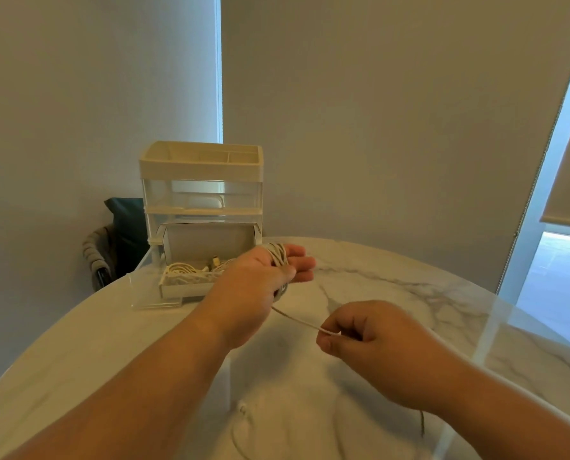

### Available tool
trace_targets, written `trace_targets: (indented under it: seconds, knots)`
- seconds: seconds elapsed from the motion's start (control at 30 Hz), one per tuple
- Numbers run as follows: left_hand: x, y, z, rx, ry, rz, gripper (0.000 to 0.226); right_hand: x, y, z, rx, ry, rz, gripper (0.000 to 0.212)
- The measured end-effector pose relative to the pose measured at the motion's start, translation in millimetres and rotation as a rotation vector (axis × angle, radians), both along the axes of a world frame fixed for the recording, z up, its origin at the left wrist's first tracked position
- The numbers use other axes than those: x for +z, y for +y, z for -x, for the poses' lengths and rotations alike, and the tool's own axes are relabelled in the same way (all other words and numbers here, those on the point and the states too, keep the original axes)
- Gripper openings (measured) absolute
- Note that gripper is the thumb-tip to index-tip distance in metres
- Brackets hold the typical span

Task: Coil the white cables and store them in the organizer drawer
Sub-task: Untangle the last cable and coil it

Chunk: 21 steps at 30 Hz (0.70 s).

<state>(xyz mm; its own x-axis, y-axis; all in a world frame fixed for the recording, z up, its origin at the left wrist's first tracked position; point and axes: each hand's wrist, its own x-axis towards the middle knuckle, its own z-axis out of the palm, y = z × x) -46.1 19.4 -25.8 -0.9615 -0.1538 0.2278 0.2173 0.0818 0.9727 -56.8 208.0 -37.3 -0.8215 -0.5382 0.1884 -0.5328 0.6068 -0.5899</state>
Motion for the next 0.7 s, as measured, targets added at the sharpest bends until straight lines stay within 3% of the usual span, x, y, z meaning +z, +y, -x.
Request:
trace_targets:
  seconds: [0.1,0.17,0.3,0.47,0.7]
  knots:
    - [-8,9,-3,-0.037,0.052,0.443,0.024,8,4,-2,-0.015,0.095,0.037,0.014]
    - [-12,17,-8,-0.072,0.073,0.589,0.021,11,9,1,-0.024,0.147,0.107,0.012]
    - [-14,30,-13,-0.214,-0.055,0.48,0.019,14,15,7,-0.047,0.254,0.126,0.014]
    - [-16,33,-12,-0.251,-0.079,0.597,0.007,13,20,13,-0.055,0.29,0.126,0.013]
    - [-15,31,-14,-0.223,-0.148,0.802,0.035,14,23,22,-0.009,0.297,-0.101,0.011]
